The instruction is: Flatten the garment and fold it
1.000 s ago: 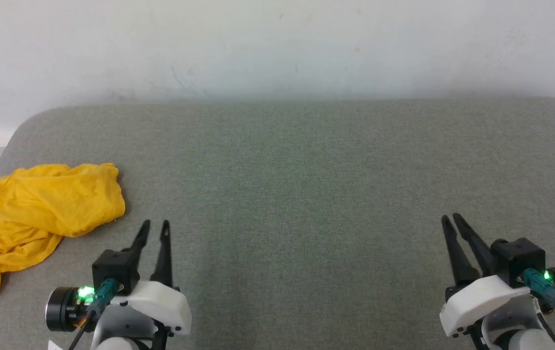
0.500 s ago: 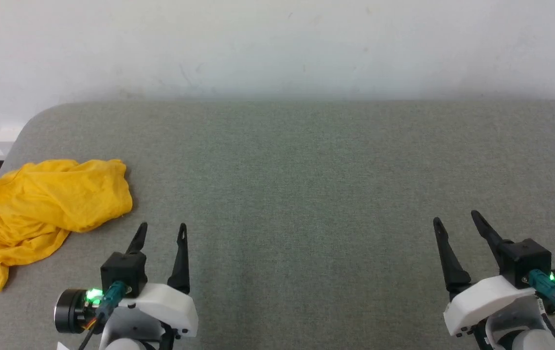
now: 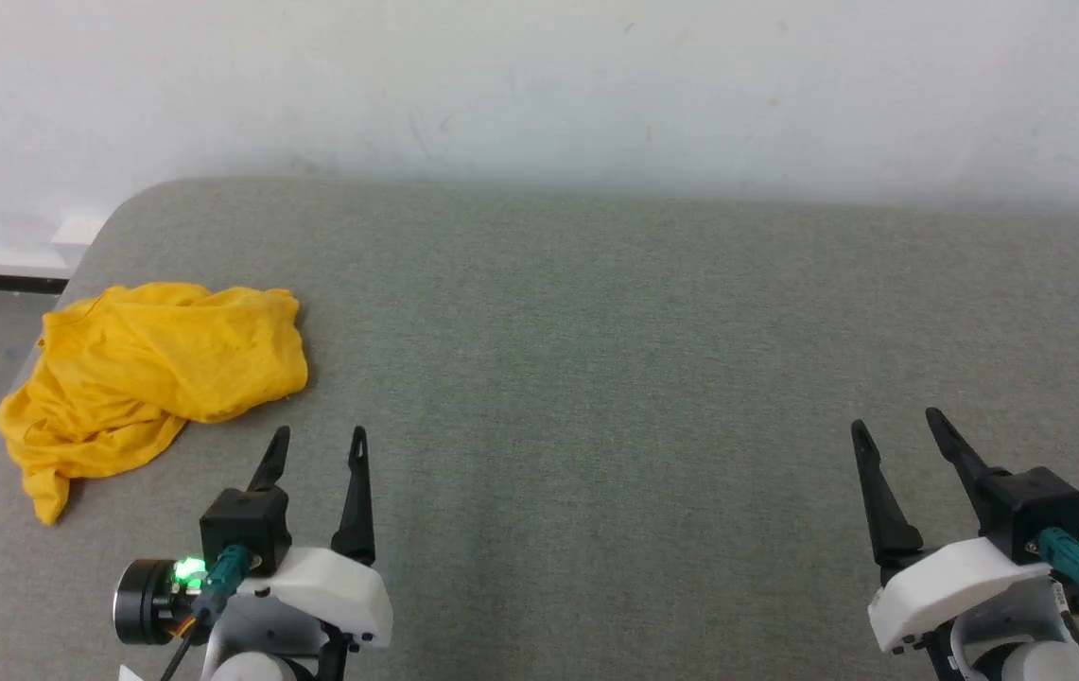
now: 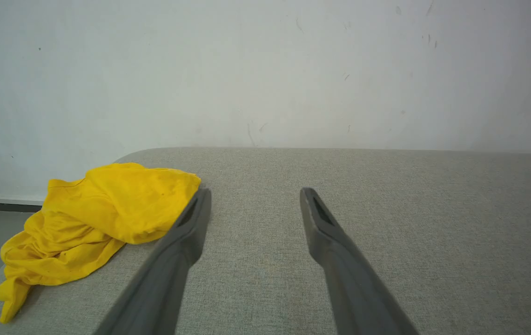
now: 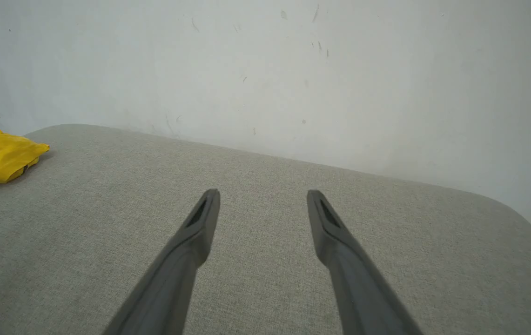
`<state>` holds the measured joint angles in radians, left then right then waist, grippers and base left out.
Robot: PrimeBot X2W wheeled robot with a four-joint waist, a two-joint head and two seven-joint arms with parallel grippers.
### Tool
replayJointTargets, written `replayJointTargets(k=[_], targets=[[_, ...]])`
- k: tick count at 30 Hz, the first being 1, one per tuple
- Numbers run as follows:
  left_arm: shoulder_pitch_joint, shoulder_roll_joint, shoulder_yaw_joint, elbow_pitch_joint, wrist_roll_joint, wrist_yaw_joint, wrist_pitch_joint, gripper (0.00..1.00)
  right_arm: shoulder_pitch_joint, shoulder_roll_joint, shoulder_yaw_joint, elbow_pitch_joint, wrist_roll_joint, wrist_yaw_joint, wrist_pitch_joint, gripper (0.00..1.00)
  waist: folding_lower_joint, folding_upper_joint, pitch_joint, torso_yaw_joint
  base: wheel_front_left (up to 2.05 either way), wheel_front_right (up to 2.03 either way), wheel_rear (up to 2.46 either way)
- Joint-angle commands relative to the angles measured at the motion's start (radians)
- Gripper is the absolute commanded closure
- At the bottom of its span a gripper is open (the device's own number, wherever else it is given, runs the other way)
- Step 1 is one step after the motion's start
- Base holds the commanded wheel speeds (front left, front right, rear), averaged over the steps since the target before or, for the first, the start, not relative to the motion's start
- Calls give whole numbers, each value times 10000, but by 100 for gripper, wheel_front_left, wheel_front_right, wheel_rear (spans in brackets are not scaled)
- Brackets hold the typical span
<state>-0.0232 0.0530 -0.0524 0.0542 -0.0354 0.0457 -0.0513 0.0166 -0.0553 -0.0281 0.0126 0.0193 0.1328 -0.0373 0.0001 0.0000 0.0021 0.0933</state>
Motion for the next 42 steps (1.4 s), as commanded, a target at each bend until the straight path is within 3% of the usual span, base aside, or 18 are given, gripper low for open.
replayJointTargets(k=[1, 42], targets=[[-140, 32, -56, 86, -53, 83, -106, 0, 28, 12, -29, 13, 92, -5, -99, 0, 0, 0, 0, 193, 0, 0, 0], [-180, 112, -317, 498, -394, 791, -942, 0, 29, 28, -241, 111, 306, -12, -671, 0, 0, 0, 128, 2455, 0, 0, 0]])
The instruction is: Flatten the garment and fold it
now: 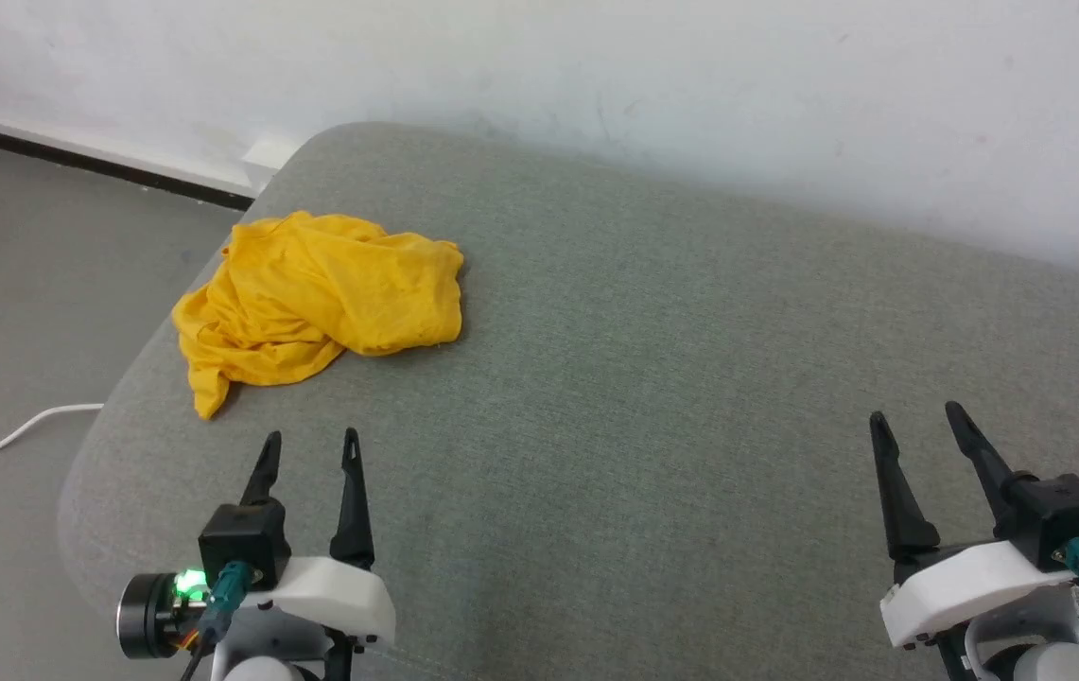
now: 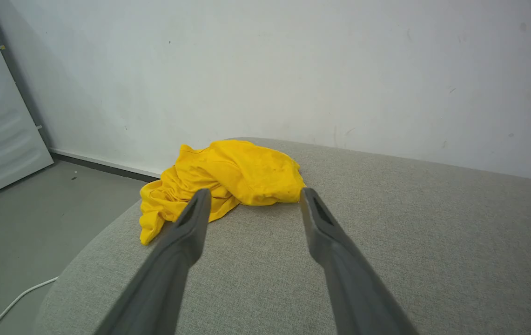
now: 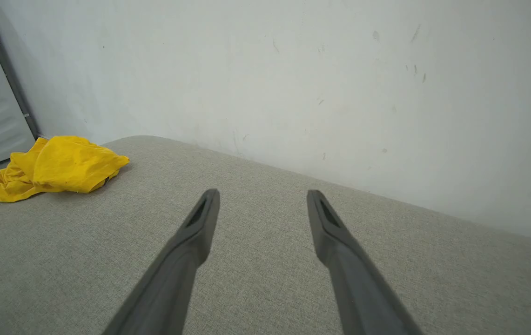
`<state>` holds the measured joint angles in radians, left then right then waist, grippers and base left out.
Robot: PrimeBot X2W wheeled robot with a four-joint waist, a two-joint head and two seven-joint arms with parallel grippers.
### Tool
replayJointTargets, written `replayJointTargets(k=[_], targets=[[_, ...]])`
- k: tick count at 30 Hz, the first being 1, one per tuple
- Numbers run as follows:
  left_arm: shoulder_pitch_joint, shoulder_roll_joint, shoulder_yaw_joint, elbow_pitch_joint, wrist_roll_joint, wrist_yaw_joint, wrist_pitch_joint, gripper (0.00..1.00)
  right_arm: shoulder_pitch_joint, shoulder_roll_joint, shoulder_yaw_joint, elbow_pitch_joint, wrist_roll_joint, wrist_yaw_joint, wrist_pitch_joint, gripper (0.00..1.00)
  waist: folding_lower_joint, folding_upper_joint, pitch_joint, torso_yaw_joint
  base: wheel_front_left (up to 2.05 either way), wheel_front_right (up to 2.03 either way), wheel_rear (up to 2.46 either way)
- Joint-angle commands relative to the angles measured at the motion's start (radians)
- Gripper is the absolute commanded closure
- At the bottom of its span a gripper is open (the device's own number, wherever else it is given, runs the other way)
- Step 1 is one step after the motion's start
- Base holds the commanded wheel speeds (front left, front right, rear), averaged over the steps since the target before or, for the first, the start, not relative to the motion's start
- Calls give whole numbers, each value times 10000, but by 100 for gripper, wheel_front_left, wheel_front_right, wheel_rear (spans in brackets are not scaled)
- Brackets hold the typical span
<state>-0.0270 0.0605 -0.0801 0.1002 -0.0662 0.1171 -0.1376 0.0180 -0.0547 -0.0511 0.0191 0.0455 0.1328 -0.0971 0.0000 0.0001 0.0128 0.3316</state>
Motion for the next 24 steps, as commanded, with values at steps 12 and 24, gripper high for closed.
replayJointTargets(k=[12, 24], targets=[[-183, 14, -123, 215, -188, 276, -331, 0, 5, 28, -78, 78, 112, -14, -234, 0, 0, -1, 72, 685, 0, 0, 0], [-241, 6, -165, 385, -259, 443, -581, 0, -2, 32, -166, 171, 190, -16, -432, 0, 0, -1, 71, 1314, 0, 0, 0]])
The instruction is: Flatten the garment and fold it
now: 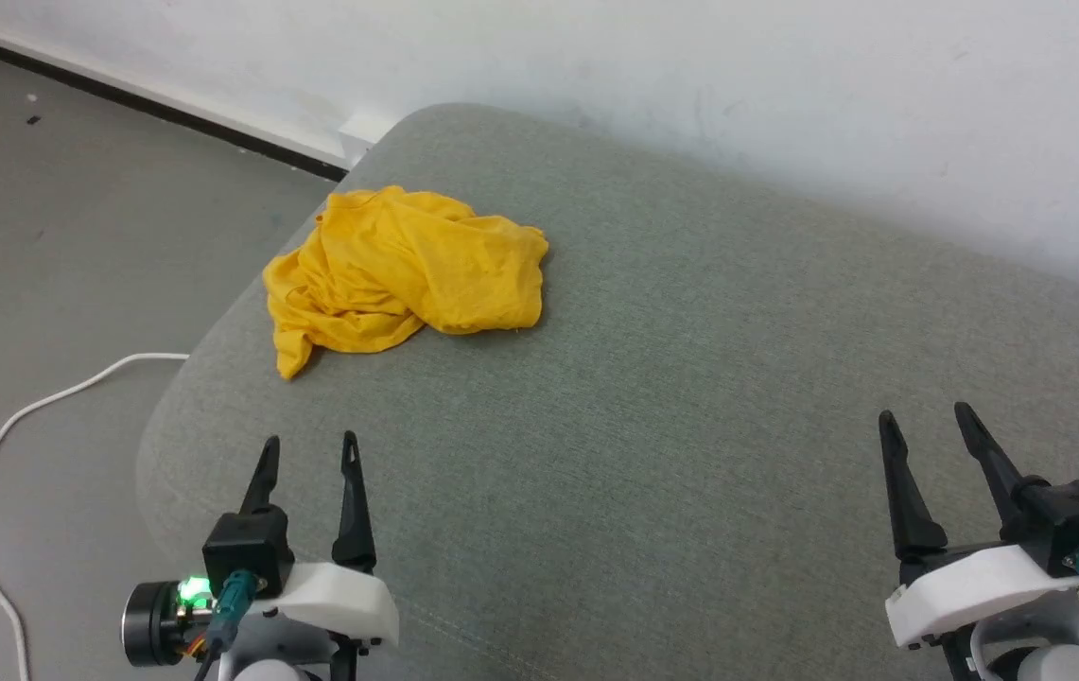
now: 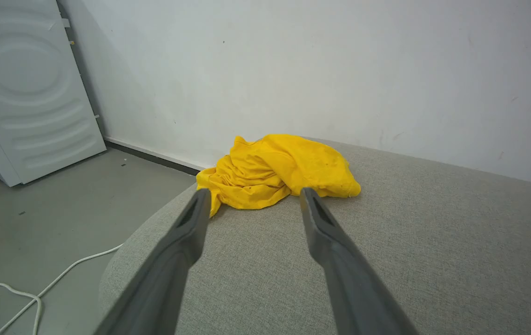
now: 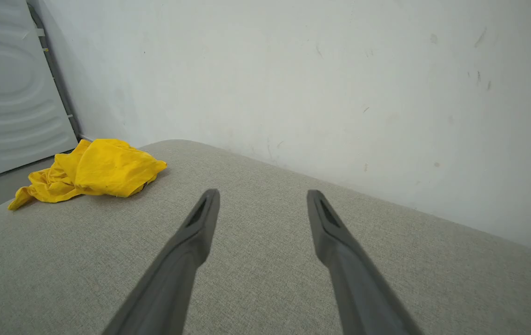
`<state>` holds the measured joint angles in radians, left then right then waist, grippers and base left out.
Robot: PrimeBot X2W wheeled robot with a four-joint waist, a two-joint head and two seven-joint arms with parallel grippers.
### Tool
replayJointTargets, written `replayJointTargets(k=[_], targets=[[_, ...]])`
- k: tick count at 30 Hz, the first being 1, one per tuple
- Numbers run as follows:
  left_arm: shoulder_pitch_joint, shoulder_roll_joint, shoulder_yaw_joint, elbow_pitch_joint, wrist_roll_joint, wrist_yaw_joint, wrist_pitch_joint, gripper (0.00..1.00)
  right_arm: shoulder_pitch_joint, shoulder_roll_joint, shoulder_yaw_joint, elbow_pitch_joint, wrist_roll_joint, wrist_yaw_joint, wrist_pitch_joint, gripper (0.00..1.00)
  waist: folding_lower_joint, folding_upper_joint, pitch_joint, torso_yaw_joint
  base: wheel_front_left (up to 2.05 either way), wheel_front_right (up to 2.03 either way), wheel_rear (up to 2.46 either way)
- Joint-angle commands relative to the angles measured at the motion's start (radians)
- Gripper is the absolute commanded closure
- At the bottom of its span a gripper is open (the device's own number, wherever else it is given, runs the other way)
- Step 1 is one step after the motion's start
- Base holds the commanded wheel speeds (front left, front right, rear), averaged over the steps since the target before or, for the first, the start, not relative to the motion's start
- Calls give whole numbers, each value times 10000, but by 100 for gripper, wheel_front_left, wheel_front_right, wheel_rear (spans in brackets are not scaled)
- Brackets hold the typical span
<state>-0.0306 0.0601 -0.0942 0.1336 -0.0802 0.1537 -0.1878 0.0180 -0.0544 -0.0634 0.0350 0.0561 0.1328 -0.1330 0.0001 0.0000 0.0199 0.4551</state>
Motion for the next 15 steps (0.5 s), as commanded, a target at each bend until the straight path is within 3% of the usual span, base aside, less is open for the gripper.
replayJointTargets(k=[1, 15], targets=[[-207, 9, -29, 64, -126, 91, -100, 0, -1, 29, -52, 18, 94, -16, -90, 0, 0, 0, 0, 132, 0, 0, 0], [-277, -3, -100, 281, -207, 273, -392, 0, 15, 35, -154, 110, 199, -18, -315, 0, 0, 0, -6, 864, 0, 0, 0]])
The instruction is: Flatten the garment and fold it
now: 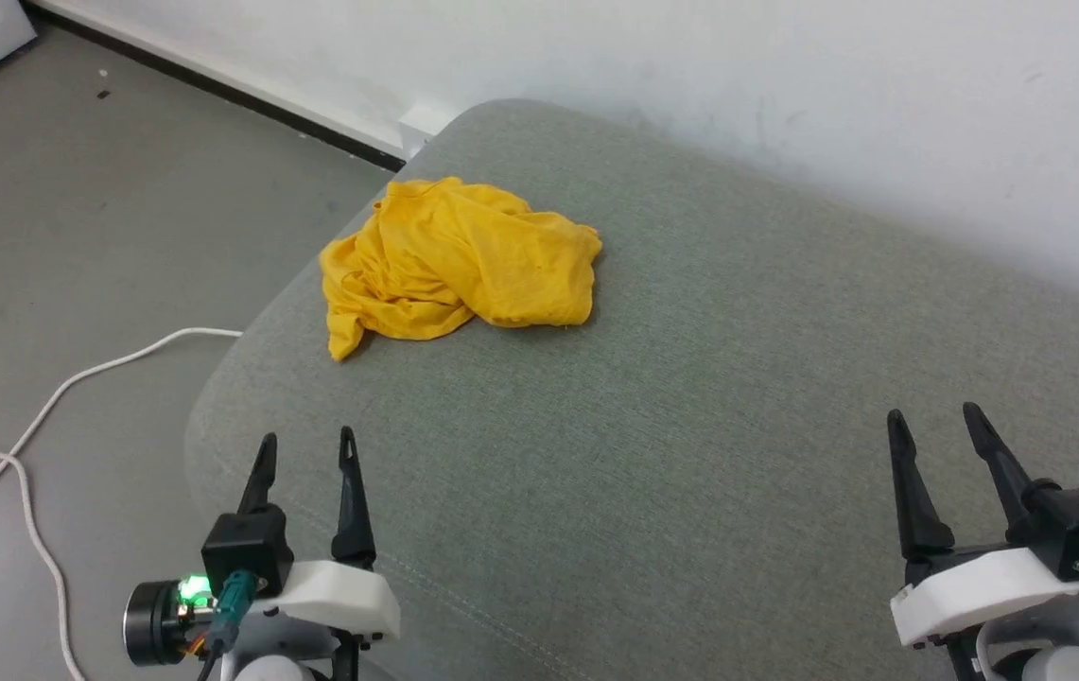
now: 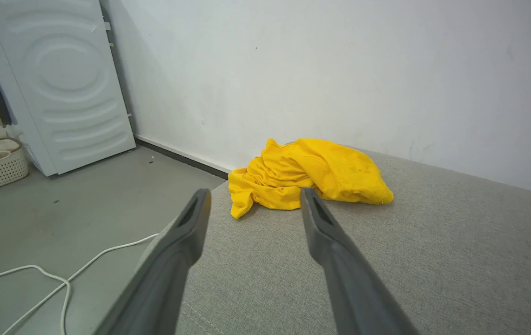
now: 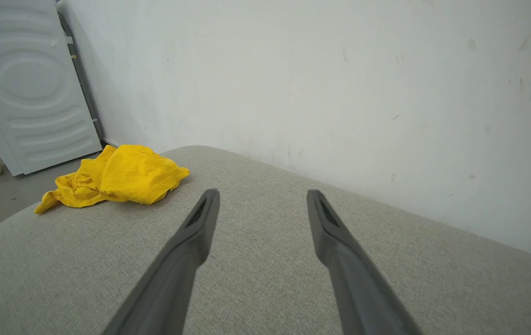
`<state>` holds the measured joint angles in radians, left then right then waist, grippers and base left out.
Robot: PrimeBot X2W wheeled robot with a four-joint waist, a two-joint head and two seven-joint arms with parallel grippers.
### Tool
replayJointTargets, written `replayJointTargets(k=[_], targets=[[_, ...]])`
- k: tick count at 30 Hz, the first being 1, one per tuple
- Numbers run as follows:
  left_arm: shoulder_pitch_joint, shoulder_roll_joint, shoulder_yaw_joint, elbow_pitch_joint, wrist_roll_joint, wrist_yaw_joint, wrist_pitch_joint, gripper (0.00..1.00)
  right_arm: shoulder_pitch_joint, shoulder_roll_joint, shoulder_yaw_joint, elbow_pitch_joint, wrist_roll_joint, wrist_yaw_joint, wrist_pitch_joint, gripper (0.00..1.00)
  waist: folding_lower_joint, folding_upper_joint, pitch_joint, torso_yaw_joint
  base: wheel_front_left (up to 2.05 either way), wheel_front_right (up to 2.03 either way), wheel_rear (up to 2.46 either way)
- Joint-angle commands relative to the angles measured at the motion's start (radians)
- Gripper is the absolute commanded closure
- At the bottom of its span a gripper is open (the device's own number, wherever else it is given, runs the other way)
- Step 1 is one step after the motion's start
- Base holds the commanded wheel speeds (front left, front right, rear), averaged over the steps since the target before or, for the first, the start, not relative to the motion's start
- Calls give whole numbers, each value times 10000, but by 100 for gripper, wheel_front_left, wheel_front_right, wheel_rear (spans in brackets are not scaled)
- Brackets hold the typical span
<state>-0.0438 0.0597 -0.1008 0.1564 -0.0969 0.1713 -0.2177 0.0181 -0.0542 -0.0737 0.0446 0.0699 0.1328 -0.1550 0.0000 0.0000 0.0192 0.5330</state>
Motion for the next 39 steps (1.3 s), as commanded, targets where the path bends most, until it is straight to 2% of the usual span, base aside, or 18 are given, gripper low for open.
replayJointTargets(k=[1, 16, 27, 33, 39], targets=[[-152, 0, -42, 67, -45, 111, -114, 0, 13, 33, -55, 20, 67, -18, -109, 0, 0, 0, 1, 138, 0, 0, 0], [-229, -14, -129, 324, -158, 311, -428, 0, -2, 39, -96, 123, 200, -21, -346, 0, 0, 0, 30, 858, 0, 0, 0], [-221, -33, -55, 267, -218, 334, -440, 0, -15, 40, -96, 151, 212, -21, -377, 0, 0, 0, 72, 810, 0, 0, 0], [-1554, -23, -10, 695, -758, -137, -321, 0, -243, 40, 15, -103, 32, -21, -169, 0, 0, 0, 662, 413, 0, 0, 0], [-4378, 272, 236, 2019, -1472, -770, 1233, 0, -753, 40, 260, -559, -285, -21, 161, 0, 0, 0, 2124, -698, 0, 0, 0]])
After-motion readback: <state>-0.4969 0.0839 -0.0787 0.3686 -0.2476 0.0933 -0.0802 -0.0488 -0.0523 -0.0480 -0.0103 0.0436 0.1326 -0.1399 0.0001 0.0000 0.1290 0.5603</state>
